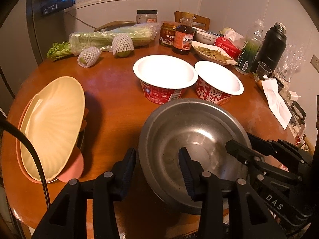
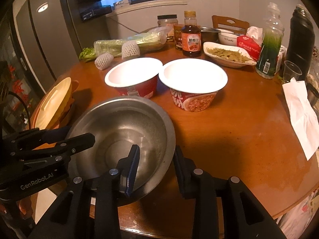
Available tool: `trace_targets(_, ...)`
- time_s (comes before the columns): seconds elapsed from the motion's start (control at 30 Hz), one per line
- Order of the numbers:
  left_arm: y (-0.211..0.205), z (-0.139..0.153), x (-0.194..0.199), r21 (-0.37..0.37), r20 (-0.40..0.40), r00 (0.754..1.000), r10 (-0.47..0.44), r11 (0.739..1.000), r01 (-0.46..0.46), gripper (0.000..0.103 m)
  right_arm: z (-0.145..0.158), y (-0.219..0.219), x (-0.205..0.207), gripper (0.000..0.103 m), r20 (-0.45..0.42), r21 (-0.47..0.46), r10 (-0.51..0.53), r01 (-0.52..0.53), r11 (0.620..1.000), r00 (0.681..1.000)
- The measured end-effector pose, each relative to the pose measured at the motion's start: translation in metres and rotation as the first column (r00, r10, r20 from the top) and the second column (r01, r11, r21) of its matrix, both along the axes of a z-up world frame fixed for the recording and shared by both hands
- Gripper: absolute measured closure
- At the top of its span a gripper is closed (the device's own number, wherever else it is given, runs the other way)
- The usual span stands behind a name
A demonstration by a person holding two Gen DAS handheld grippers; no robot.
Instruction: Organize plates and bowls
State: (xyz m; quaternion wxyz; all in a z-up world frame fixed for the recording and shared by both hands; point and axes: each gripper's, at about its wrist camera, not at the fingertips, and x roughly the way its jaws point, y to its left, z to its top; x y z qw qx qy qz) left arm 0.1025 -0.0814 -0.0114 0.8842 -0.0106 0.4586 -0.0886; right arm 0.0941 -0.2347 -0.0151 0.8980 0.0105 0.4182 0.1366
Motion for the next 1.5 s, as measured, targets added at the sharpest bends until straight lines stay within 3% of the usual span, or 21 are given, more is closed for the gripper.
trace_targets(0.53,0.008,0.028,-0.004,0.012,0.059,0.998,0.023,1.0,-0.024,0.055,0.033,0.003,0.005,0.065,0.071,0.042,-0.005,0.002,0.999,0.997)
trace_targets(0.97,0.016,0.036,0.012,0.023,0.073,0.997,0.039,0.999,-0.041,0.055,0.036,0.021,0.024,0.064,0.07,0.065,0.022,-0.027,0.998,0.997)
trace_targets(1.27,0.022,0.053,0.051,0.03,0.107,0.993,0.054,0.998,-0.058,0.055,0.034,0.029,0.05,0.064,0.047,0.109,0.01,-0.015,0.994,0.999)
trace_targets(1.5,0.024,0.05,0.096,0.016,0.081,0.995,0.063,0.998,-0.065,0.055,0.029,0.031,0.073,0.064,0.003,0.143,-0.013,0.012,0.99,1.0)
